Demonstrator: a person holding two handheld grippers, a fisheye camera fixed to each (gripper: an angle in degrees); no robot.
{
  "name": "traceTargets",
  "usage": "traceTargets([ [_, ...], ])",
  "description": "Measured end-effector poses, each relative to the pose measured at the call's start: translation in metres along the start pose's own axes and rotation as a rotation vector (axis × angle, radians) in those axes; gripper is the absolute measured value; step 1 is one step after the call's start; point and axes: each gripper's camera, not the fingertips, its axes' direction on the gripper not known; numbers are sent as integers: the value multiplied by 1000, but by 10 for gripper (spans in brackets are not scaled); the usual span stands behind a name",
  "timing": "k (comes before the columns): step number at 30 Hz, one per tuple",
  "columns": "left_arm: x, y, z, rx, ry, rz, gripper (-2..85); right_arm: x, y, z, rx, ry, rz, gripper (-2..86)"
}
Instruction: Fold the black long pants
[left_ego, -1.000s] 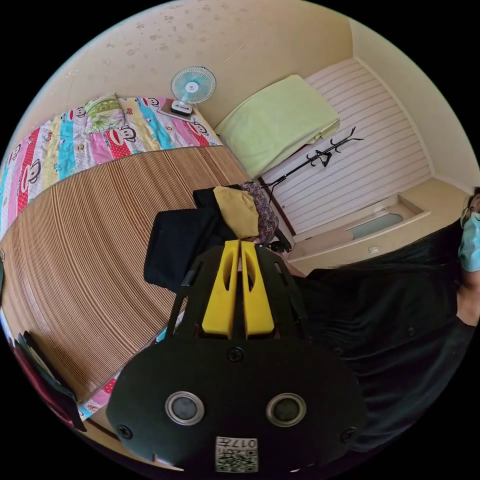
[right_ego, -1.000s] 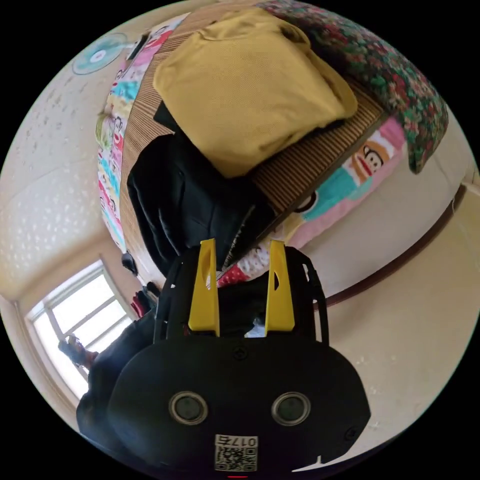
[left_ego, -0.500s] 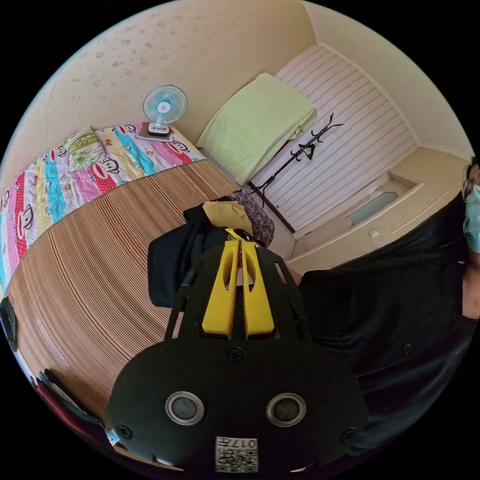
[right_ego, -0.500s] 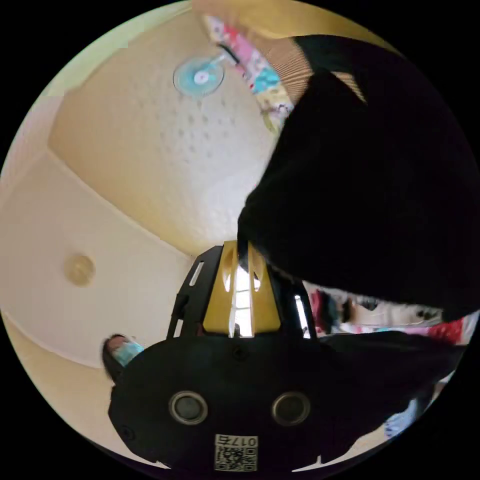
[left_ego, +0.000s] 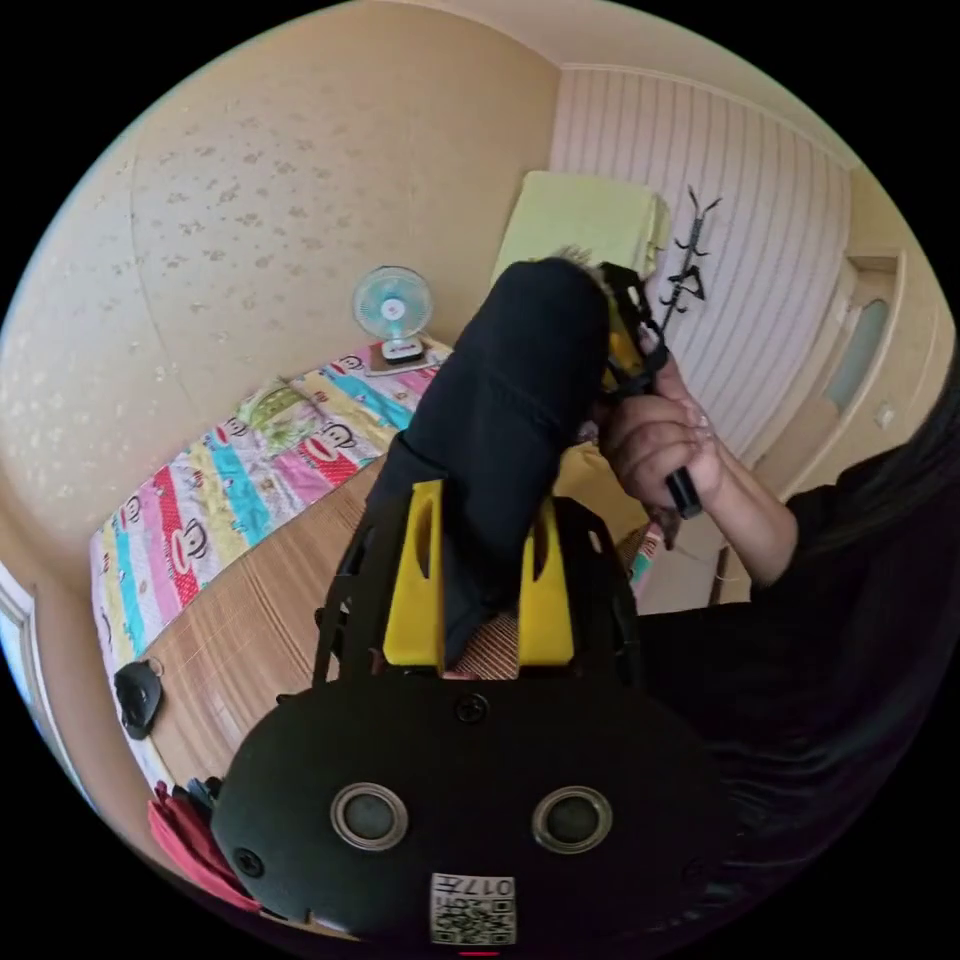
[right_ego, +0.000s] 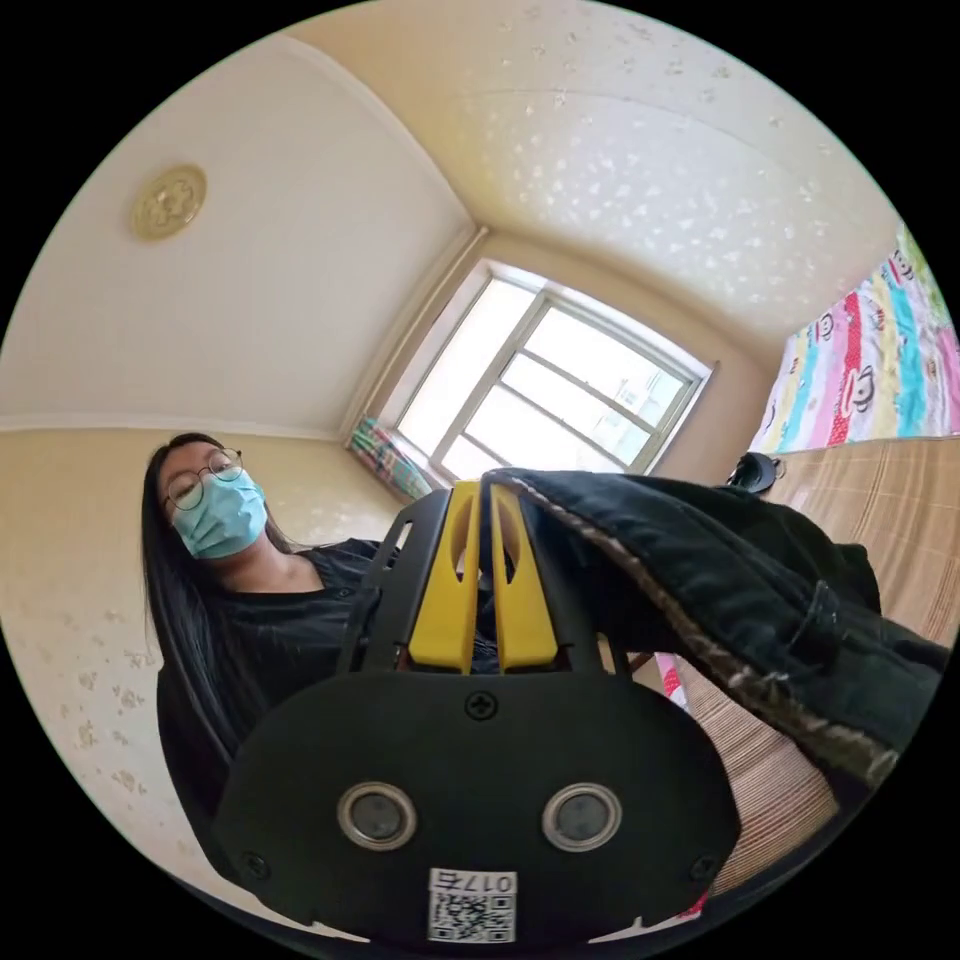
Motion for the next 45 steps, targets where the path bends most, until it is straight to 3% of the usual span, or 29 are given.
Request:
traceTargets([
  [5, -69, 23, -48, 110, 391, -222, 33, -30, 11, -14, -56, 48, -33, 10],
  [9, -67, 19, -112, 209, 344, -119, 23, -96, 54, -31, -39, 308, -157, 10],
  [16, -70, 1, -194, 354, 339, -102, 16, -167, 114, -55, 184, 482, -284, 47],
  [18, -75, -1, -217, 413, 349, -118, 13, -170, 127, -56, 275, 581, -265, 113],
  [21, -76, 2, -250, 500, 351, -113, 11, -163, 130, -32, 255, 670, -283, 226],
  [25, -68, 19, -294, 610, 334, -82, 9, -150, 115, 29, 120, 732, -412, 261],
  [28, -62, 42, -330, 678, 302, -48, 8, -150, 73, 66, 152, 692, -456, 236],
  [30, -61, 65, -359, 737, 289, -46, 8, -160, 36, 74, 215, 587, -532, 153],
  [33, -64, 93, -399, 818, 286, -12, 7, -182, -19, 78, 134, 429, -519, 69],
  [36, -64, 119, -441, 883, 216, 15, 7, -232, -48, 95, 136, 361, -687, 51],
  [40, -70, 141, -470, 961, 160, -17, 8, -274, -74, 139, 133, 382, -756, 43],
  [45, -151, 103, -452, 900, 52, -211, 16, -240, -148, 190, 193, 641, -662, 39],
])
